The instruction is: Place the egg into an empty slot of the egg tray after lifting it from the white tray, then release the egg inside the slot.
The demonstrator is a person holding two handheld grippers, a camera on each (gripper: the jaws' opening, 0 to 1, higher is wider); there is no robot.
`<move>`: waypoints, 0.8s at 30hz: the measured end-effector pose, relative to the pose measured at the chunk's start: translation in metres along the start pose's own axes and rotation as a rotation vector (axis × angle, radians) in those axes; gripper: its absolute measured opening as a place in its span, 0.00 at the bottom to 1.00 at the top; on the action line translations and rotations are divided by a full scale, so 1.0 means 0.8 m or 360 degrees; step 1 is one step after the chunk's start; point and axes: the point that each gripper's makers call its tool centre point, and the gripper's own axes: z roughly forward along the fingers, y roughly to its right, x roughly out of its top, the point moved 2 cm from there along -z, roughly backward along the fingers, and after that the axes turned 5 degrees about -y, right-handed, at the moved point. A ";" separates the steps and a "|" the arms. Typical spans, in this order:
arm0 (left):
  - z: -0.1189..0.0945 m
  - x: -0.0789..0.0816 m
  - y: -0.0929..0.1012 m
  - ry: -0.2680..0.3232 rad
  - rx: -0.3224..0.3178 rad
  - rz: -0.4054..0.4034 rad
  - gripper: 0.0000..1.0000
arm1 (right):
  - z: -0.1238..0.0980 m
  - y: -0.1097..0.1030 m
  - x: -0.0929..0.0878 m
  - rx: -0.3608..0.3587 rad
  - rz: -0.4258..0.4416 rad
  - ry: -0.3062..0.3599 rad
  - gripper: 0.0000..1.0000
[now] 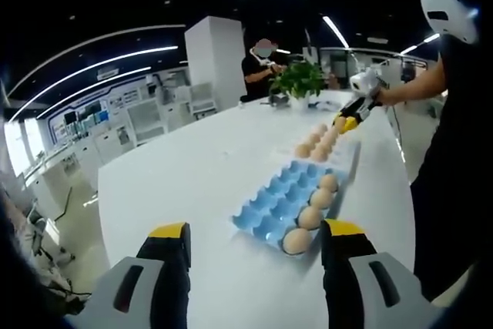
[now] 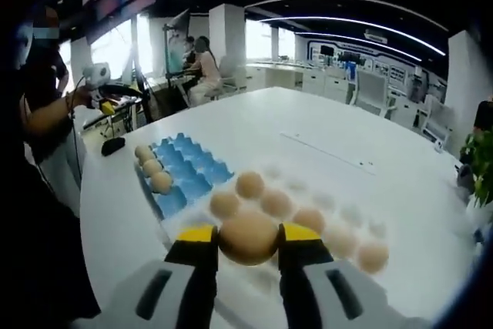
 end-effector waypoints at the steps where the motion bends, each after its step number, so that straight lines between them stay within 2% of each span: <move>1: 0.000 0.000 0.000 0.0000 0.0001 0.0000 0.69 | 0.002 -0.001 0.001 0.0000 0.0004 0.0003 0.30; 6: -0.001 -0.002 -0.001 -0.0003 0.0006 -0.0005 0.69 | 0.017 -0.014 0.008 0.0067 -0.0016 0.0017 0.30; 18: 0.003 -0.001 -0.001 -0.0003 -0.0003 -0.0006 0.69 | 0.069 -0.069 0.027 0.0260 -0.0106 0.0022 0.30; 19: 0.003 -0.001 0.000 -0.0006 -0.0005 -0.0006 0.69 | 0.075 -0.074 0.028 0.0271 -0.0153 0.0023 0.30; 24: 0.003 -0.001 0.000 -0.0007 -0.0007 -0.0006 0.68 | 0.094 -0.090 0.027 0.0333 -0.0182 0.0000 0.30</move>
